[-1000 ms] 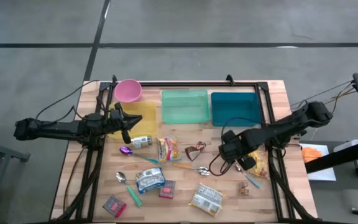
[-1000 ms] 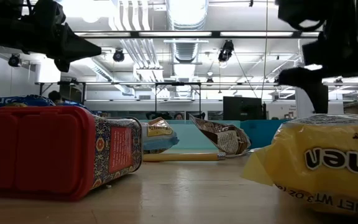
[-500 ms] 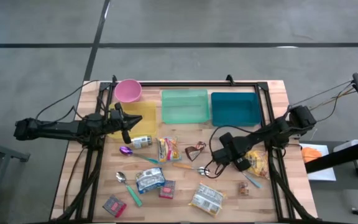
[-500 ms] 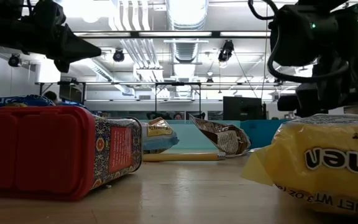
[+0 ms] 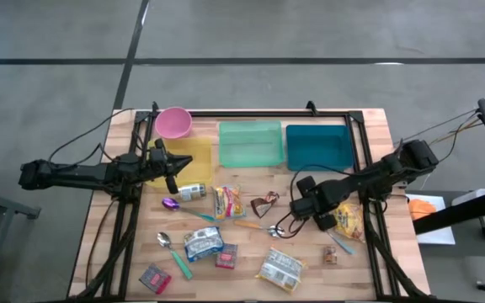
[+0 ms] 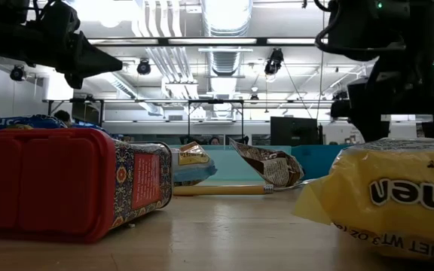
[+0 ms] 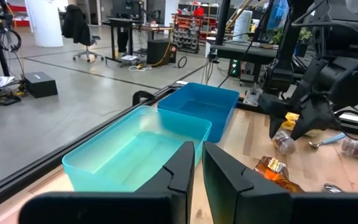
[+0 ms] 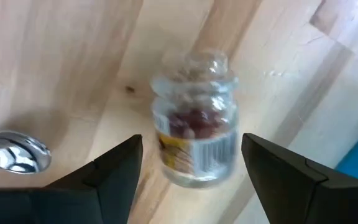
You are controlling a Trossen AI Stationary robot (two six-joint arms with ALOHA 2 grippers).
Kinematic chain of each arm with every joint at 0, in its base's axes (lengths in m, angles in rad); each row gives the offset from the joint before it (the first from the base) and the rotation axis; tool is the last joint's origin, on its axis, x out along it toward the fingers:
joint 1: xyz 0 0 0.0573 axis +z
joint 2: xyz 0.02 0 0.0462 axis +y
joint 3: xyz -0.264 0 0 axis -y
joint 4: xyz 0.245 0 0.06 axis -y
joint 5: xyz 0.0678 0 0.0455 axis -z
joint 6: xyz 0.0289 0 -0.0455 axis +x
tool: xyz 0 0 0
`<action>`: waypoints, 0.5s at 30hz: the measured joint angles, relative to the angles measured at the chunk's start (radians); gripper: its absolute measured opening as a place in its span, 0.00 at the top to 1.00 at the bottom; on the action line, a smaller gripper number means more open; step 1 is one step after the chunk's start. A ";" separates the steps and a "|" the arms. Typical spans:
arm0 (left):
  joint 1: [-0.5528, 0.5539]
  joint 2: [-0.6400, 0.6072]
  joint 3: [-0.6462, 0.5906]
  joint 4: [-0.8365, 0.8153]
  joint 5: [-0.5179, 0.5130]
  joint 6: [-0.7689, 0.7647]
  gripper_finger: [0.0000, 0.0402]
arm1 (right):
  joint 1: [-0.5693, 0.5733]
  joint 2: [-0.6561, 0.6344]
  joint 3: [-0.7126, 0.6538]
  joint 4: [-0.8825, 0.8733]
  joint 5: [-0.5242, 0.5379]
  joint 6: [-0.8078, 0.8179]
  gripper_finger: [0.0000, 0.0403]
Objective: Pick & Place Food Item
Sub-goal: Put the top brown seasoning bottle into the green bin
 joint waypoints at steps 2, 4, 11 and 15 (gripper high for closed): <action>0.000 0.000 0.000 0.000 0.000 0.000 0.90 | -0.001 0.002 0.000 0.003 0.000 -0.007 0.33; 0.000 0.000 0.000 0.000 0.000 0.000 0.90 | 0.000 0.005 -0.001 0.016 -0.003 -0.008 0.33; 0.000 0.000 0.000 0.000 0.000 0.000 0.90 | 0.000 0.005 -0.005 0.065 -0.005 -0.008 0.33; 0.000 0.000 0.000 0.000 0.000 0.000 0.90 | 0.000 0.005 -0.006 0.066 -0.007 -0.008 0.40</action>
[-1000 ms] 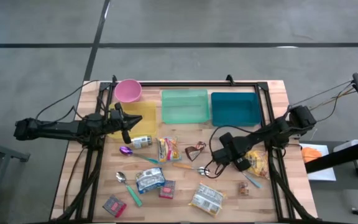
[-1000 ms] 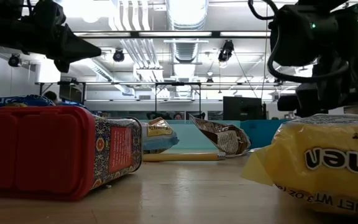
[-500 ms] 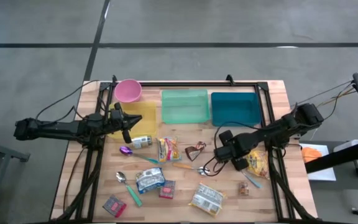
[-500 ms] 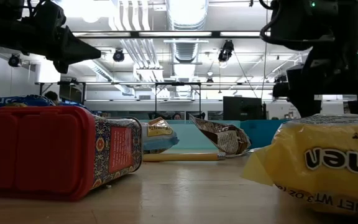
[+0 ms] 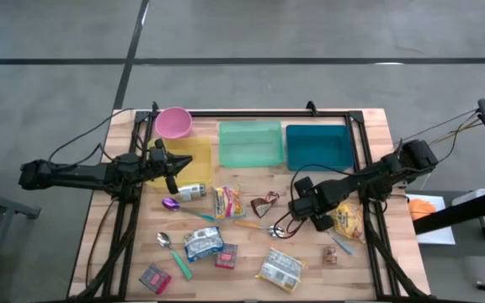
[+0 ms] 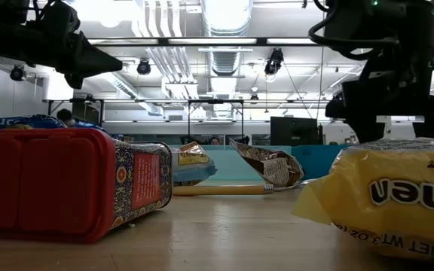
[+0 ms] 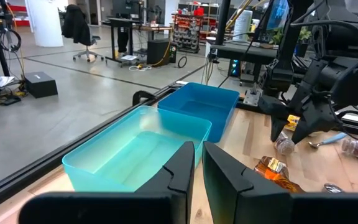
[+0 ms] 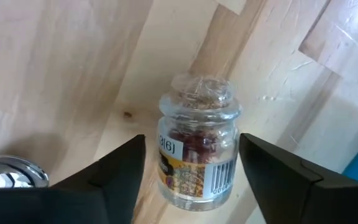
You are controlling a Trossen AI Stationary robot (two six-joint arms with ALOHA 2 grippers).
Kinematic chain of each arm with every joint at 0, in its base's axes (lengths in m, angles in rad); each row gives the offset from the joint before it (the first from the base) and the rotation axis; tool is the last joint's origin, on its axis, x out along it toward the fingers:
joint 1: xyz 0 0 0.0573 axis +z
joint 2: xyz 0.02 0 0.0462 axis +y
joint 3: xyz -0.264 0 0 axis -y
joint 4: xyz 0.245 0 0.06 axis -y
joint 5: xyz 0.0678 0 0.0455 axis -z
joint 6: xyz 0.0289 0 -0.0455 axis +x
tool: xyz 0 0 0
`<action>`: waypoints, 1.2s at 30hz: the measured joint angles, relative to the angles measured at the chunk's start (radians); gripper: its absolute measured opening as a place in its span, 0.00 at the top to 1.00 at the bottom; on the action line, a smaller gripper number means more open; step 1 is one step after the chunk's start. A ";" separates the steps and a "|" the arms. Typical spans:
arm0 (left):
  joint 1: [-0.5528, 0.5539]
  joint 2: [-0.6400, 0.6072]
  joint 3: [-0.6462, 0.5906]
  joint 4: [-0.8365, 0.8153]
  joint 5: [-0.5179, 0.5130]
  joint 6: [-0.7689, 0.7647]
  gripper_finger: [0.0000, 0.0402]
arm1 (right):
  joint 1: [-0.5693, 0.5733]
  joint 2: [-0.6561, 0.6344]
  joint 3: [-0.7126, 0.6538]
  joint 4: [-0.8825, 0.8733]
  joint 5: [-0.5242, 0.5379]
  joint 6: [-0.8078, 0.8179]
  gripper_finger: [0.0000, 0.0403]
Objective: Pick & Place Food Item
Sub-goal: Put the top brown seasoning bottle into the green bin
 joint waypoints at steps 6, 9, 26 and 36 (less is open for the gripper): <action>0.000 0.000 0.000 0.000 0.000 0.002 0.90 | 0.000 -0.002 -0.001 0.000 0.000 -0.003 0.58; 0.000 0.000 0.000 0.000 0.000 0.002 0.90 | 0.000 -0.002 -0.001 0.001 -0.001 0.005 0.58; 0.000 0.000 0.001 0.009 -0.003 0.004 0.90 | 0.000 -0.006 -0.002 0.011 -0.029 0.216 0.58; 0.000 0.000 0.001 0.021 -0.003 -0.022 0.90 | 0.000 -0.041 -0.004 0.016 -0.036 0.378 0.58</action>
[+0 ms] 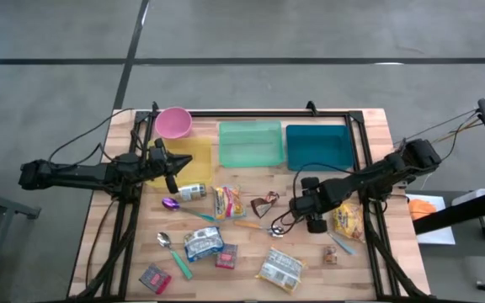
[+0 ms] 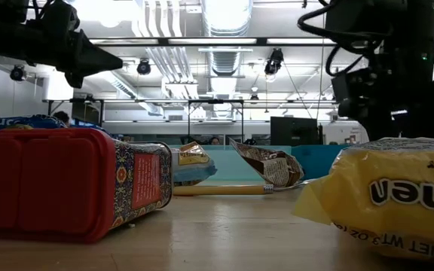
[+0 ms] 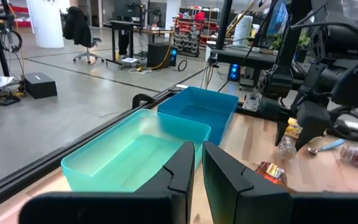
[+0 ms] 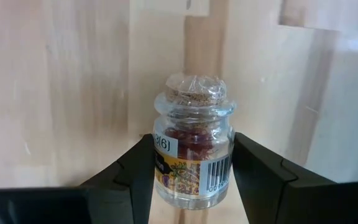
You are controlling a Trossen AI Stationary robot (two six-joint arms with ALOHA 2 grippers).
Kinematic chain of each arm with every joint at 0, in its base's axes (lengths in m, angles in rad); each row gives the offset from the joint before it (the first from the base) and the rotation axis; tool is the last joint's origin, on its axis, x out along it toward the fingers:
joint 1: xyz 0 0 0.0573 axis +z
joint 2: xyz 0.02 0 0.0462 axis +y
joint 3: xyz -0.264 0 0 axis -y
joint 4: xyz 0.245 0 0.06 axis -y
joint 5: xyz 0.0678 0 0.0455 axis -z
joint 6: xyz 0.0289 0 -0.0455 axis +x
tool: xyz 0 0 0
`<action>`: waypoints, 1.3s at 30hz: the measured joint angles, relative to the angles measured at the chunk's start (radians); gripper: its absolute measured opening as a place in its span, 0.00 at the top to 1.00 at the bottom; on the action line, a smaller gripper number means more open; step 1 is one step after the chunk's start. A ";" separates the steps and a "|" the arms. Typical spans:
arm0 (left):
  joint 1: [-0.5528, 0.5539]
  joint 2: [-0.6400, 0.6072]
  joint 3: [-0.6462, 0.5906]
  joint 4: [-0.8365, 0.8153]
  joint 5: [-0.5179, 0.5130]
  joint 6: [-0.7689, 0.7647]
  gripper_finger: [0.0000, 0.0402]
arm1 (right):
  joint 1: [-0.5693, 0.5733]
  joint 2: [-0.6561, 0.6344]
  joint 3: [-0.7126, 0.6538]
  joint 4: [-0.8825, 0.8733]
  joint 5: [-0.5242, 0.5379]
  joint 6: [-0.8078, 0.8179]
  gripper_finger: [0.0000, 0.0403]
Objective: Pick & Place Food Item
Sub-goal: Put the top brown seasoning bottle into the green bin
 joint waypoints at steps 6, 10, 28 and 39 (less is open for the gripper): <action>0.000 0.000 0.001 0.021 0.001 -0.075 0.90 | 0.000 -0.064 0.000 0.032 0.013 0.103 0.58; 0.000 0.005 0.004 0.022 0.009 -0.147 0.90 | 0.000 -0.100 0.000 0.074 0.049 0.119 0.58; 0.000 0.439 0.349 -0.219 0.071 -0.168 0.90 | -0.001 -0.118 0.025 0.293 0.287 0.112 0.58; 0.000 0.724 0.522 -0.251 0.068 -0.172 0.90 | -0.003 -0.111 0.051 0.400 0.358 0.111 0.58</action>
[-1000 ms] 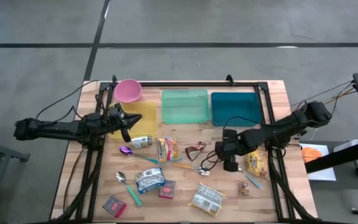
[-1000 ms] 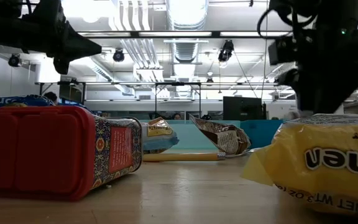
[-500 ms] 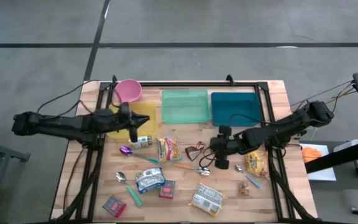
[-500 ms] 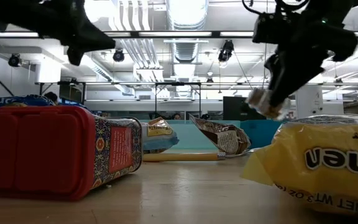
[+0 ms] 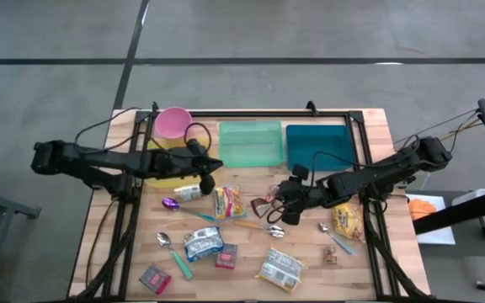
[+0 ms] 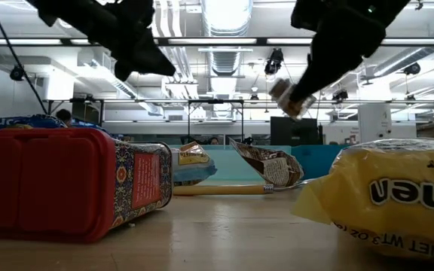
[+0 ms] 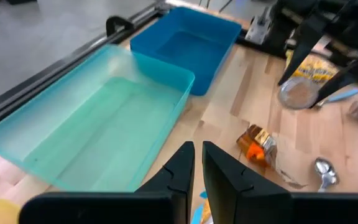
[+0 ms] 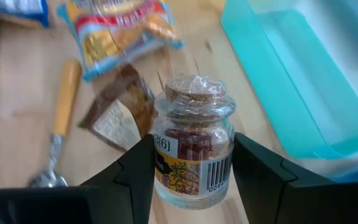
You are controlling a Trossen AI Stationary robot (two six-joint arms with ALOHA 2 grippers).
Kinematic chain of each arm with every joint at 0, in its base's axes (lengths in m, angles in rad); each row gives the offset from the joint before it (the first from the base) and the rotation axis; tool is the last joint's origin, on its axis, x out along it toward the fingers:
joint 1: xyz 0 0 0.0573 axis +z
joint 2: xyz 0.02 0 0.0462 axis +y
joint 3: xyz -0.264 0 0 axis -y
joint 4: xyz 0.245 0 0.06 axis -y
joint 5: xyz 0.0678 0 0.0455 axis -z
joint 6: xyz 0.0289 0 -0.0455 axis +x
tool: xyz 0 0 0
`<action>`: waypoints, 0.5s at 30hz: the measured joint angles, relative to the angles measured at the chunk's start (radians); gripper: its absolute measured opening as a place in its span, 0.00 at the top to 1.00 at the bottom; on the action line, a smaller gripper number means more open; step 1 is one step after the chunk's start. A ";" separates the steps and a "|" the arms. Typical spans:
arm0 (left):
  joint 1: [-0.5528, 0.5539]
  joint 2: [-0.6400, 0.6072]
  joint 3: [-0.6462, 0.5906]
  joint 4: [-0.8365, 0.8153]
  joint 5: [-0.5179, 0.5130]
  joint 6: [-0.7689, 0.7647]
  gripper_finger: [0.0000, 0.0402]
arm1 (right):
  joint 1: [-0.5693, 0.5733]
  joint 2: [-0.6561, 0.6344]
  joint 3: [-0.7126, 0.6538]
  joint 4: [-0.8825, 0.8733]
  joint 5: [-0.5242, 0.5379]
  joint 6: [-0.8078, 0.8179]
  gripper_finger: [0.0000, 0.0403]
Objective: Pick & Place Food Item
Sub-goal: Put the top brown seasoning bottle into the green bin
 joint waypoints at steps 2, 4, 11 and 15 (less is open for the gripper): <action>0.000 0.026 0.021 -0.007 0.001 -0.005 0.90 | 0.000 0.000 -0.001 0.026 0.000 -0.009 0.58; 0.000 0.045 0.036 -0.027 0.015 -0.005 0.90 | 0.000 0.000 -0.002 0.054 0.001 -0.031 0.58; -0.001 0.106 0.098 -0.059 0.125 0.012 0.80 | -0.002 0.000 -0.003 0.159 0.019 -0.105 0.58; -0.001 0.139 0.132 -0.060 0.152 0.015 0.65 | -0.006 0.000 -0.002 0.175 0.019 -0.104 0.58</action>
